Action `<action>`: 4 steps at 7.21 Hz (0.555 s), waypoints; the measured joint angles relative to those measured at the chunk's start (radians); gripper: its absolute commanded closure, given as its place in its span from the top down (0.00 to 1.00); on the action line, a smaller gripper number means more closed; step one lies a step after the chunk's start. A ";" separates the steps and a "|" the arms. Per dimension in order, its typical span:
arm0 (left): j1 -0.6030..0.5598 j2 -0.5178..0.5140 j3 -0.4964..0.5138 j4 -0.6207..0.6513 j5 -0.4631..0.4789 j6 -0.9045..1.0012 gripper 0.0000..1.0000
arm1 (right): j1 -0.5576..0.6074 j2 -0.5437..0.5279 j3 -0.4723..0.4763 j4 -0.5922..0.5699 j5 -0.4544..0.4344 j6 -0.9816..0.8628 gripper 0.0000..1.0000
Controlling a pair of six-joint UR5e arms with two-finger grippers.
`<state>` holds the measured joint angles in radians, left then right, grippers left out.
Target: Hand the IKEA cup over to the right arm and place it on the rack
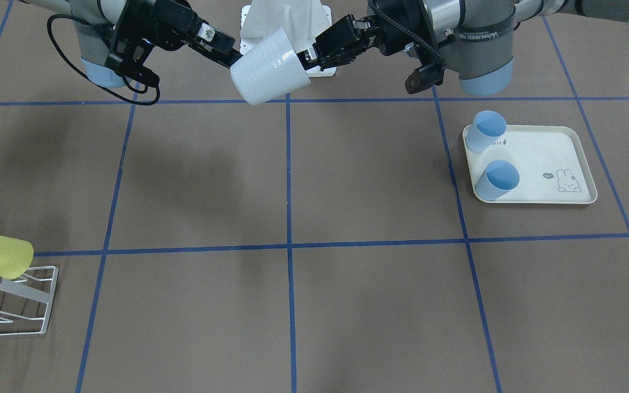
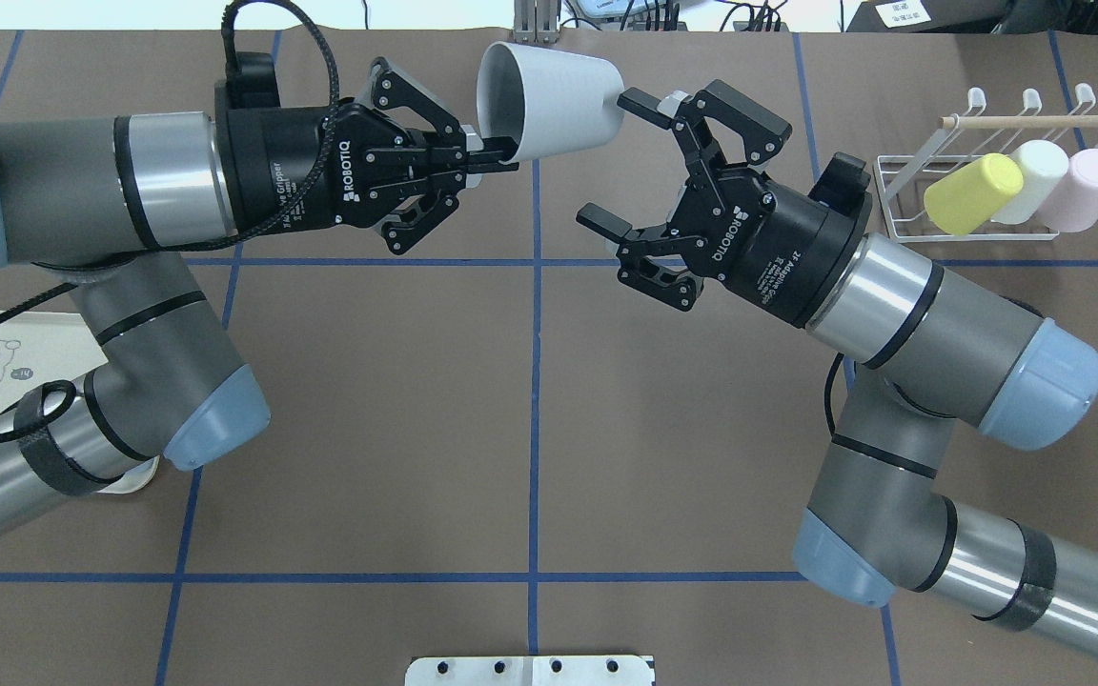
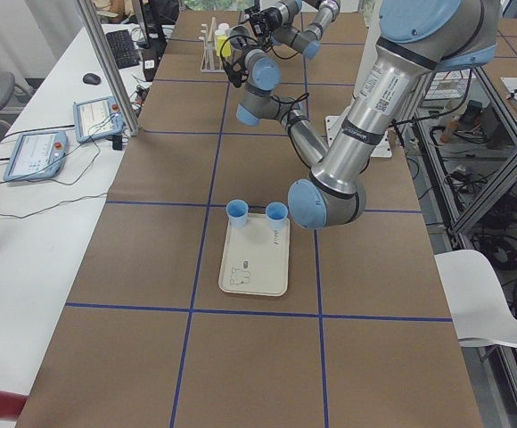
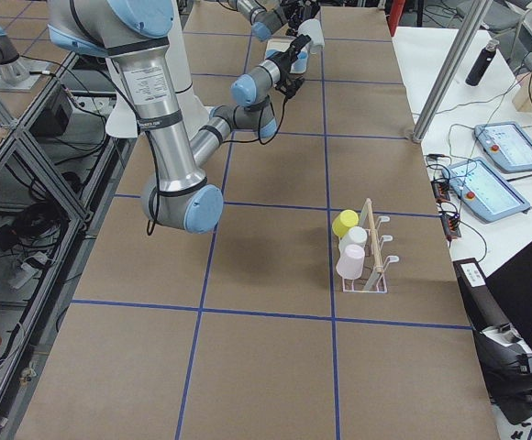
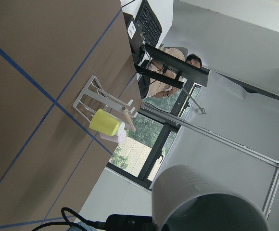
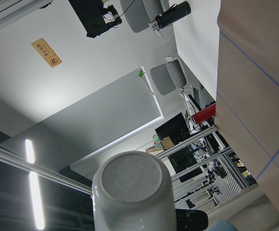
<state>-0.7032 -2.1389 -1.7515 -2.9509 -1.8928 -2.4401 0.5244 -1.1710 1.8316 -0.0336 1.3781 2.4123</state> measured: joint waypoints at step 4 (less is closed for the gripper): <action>0.027 0.001 -0.011 -0.003 0.000 -0.003 0.00 | 0.000 0.000 0.000 -0.006 -0.023 0.000 0.91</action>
<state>-0.6765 -2.1379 -1.7621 -2.9544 -1.8929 -2.4431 0.5246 -1.1707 1.8316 -0.0401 1.3555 2.4119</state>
